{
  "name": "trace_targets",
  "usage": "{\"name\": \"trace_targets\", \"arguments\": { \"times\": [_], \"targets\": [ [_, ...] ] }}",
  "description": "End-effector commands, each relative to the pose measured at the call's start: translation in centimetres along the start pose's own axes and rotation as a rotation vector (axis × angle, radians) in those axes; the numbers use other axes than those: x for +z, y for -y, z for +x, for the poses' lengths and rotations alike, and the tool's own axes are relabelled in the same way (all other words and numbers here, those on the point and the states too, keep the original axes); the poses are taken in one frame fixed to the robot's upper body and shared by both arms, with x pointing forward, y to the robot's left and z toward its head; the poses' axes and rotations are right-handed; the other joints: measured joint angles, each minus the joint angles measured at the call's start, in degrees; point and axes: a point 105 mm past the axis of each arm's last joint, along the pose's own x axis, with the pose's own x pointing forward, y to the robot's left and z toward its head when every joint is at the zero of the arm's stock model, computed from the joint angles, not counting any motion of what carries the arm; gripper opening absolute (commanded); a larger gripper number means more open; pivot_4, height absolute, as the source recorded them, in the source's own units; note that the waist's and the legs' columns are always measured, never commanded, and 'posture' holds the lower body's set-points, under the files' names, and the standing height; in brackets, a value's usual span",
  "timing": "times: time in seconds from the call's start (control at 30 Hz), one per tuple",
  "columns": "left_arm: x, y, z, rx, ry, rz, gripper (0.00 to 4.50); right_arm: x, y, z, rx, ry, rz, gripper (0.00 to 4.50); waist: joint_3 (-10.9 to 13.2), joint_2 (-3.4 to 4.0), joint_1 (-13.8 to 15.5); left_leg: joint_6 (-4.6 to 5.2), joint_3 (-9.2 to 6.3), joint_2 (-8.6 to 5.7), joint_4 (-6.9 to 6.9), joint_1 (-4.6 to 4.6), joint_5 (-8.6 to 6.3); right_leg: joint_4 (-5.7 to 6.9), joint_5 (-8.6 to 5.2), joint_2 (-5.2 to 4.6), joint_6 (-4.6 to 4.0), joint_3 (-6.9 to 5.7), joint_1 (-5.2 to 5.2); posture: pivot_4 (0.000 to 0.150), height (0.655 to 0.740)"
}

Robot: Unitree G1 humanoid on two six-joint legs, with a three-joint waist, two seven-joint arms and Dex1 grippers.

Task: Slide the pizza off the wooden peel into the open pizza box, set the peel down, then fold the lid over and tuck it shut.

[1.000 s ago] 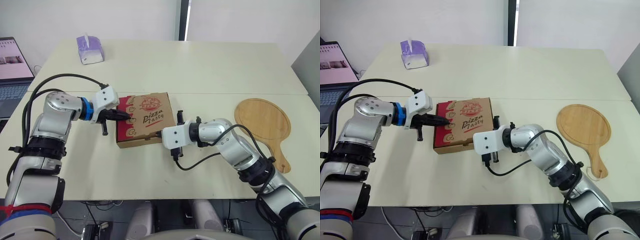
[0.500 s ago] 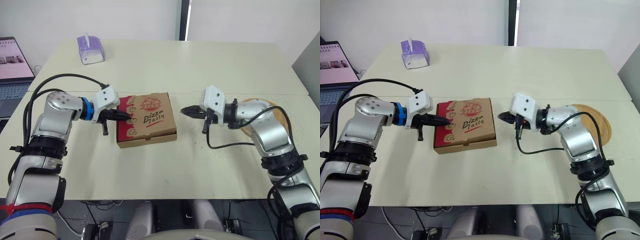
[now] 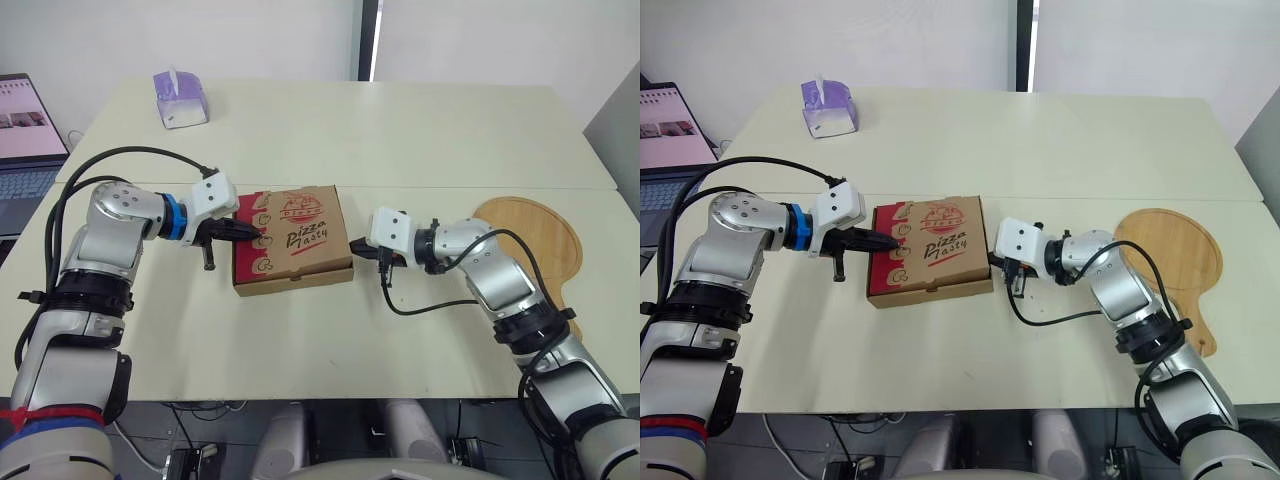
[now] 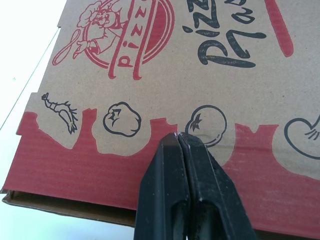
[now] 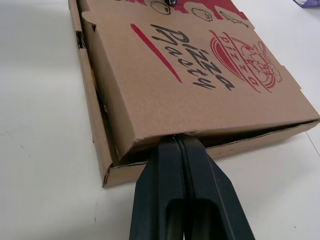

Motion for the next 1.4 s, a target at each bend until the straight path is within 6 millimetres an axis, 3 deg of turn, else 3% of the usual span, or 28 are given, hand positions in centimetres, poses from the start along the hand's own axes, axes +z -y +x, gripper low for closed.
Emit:
{"name": "trace_targets", "arguments": {
  "times": [0.03,0.2,0.3,0.4,0.53,0.87,1.27,1.4],
  "targets": [
    [-0.1,0.0,-0.3,-0.001,-0.024,0.01,0.0,1.3,-0.2,-0.5,0.006,0.048,-0.026,0.05,0.0,0.0,0.0,0.0,0.0,0.0,0.0,0.0,0.0,0.0,0.0,0.0,0.0,0.0,0.0,0.15,0.74],
    [0.0,0.0,-0.2,-0.003,-0.02,0.01,0.0,1.1,0.4,-1.1,-0.022,0.043,-0.02,0.05,0.0,0.0,0.0,0.0,0.0,0.0,0.0,0.0,0.0,0.0,0.0,0.0,0.0,0.0,0.0,0.15,0.74],
    [-0.1,0.0,-0.2,-0.001,-0.02,0.01,0.0,0.9,3.4,-2.4,-0.121,0.015,-0.097,0.05,0.0,0.0,0.0,0.0,0.01,-0.01,0.0,0.0,0.0,0.0,0.0,0.0,0.0,0.0,0.0,0.15,0.74],
    [-0.1,0.0,-0.1,-0.002,-0.019,0.01,0.0,2.1,4.4,-2.5,-0.15,0.078,-0.075,0.05,0.0,0.01,0.0,0.0,0.02,-0.02,0.0,0.0,0.0,0.0,0.0,0.0,0.0,0.0,0.0,0.15,0.74],
    [-0.1,0.0,0.0,-0.003,-0.018,0.01,0.0,4.0,3.1,-1.5,-0.087,0.215,0.037,0.05,0.0,0.01,0.0,-0.01,-0.02,0.04,-0.03,0.01,0.0,-0.01,0.0,0.03,-0.01,-0.02,-0.01,0.15,0.74],
    [-0.6,0.6,0.0,-0.023,-0.036,0.011,0.0,-0.4,-0.8,0.8,0.03,0.02,0.009,0.05,0.0,0.01,0.1,0.0,0.0,-0.01,-0.01,0.01,0.0,0.0,0.0,-0.01,0.0,-0.01,0.01,0.15,0.74],
    [-2.7,1.3,0.5,-0.041,-0.136,0.064,0.0,-2.3,-1.7,1.0,0.069,-0.081,-0.066,0.05,-0.1,0.0,0.1,0.0,0.0,-0.01,-0.01,0.06,0.0,0.0,0.0,-0.01,0.0,0.0,0.05,0.15,0.74],
    [-4.1,1.7,0.5,-0.044,-0.177,0.046,0.0,-1.4,-2.0,1.4,0.069,-0.047,-0.019,0.05,-0.3,0.06,0.0,0.01,0.0,-0.01,-0.02,0.16,-0.01,-0.02,0.0,-0.01,0.0,0.0,0.15,0.15,0.74]
  ]
}}
